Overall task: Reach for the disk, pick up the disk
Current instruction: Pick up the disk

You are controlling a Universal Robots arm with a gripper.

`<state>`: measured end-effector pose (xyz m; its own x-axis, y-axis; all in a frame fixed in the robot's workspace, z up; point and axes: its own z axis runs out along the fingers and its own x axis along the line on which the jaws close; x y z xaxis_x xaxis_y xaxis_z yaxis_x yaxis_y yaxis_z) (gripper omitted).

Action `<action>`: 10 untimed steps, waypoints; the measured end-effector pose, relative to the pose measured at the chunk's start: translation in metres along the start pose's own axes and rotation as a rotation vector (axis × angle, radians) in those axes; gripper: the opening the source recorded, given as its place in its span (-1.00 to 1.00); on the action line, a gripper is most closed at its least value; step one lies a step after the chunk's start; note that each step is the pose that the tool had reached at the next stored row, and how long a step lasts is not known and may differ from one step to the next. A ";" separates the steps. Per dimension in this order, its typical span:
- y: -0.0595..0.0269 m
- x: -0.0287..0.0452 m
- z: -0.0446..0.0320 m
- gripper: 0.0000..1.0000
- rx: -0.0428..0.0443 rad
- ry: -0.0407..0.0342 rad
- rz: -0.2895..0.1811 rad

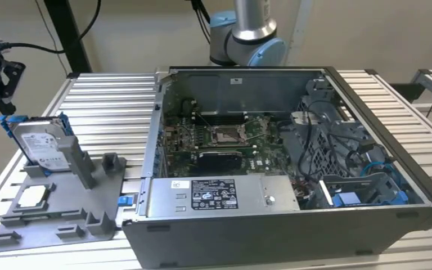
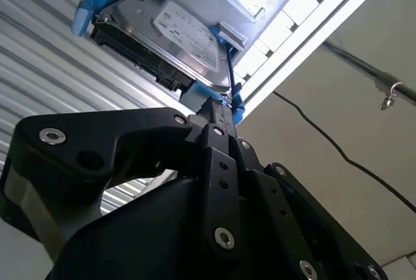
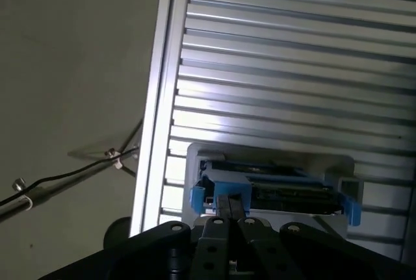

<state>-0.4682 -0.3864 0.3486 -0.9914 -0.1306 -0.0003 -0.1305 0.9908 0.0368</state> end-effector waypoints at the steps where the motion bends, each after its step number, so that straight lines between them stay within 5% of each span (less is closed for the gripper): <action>1: 0.0000 0.0000 0.0000 -1.00 0.0001 0.0003 -0.010; 10: 0.0000 0.0000 0.0000 -1.00 0.0015 0.0042 -0.110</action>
<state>-0.4682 -0.3864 0.3487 -0.9712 -0.2384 0.0000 -0.2382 0.9706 0.0353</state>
